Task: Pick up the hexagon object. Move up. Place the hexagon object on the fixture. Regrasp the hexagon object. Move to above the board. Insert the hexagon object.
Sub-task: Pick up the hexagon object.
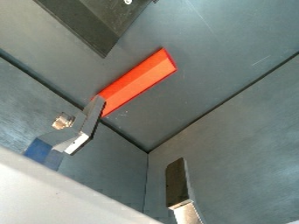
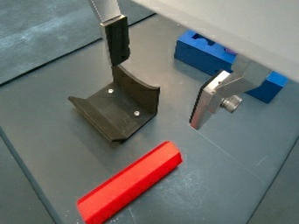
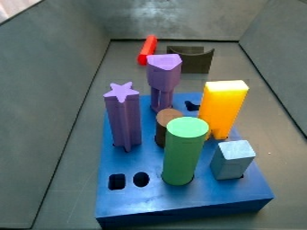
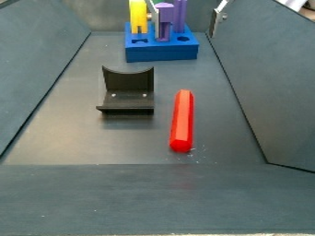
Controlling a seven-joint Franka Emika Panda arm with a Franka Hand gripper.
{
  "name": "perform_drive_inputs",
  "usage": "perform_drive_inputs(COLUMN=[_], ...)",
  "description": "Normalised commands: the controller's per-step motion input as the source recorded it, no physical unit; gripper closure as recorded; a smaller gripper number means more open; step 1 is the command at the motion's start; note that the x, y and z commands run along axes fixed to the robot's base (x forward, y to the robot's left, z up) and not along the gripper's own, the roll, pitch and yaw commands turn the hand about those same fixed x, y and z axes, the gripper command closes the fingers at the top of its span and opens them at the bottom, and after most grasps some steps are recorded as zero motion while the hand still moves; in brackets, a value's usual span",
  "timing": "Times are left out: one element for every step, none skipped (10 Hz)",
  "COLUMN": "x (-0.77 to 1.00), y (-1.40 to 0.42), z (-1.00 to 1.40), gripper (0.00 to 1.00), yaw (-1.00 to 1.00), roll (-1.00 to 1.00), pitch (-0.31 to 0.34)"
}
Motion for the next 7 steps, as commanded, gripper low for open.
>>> perform_drive_inputs(x=[-0.02, -0.06, 0.10, 0.24, 0.26, 0.24, 0.22], y=[0.00, 0.05, 0.05, 0.10, 0.11, 0.12, 0.13], z=[-0.29, -1.00, -1.00, -1.00, -1.00, -1.00, -1.00], gripper=[0.00, 0.00, 0.00, 0.00, 0.00, 0.00, 0.00], yaw=[0.00, 0.00, 0.00, -0.05, -0.06, -0.06, -0.07], roll=[0.03, -0.03, -0.03, 0.00, 0.00, 0.00, 0.00], pitch=[0.000, -0.059, -0.001, 0.000, 0.000, 0.000, 0.000])
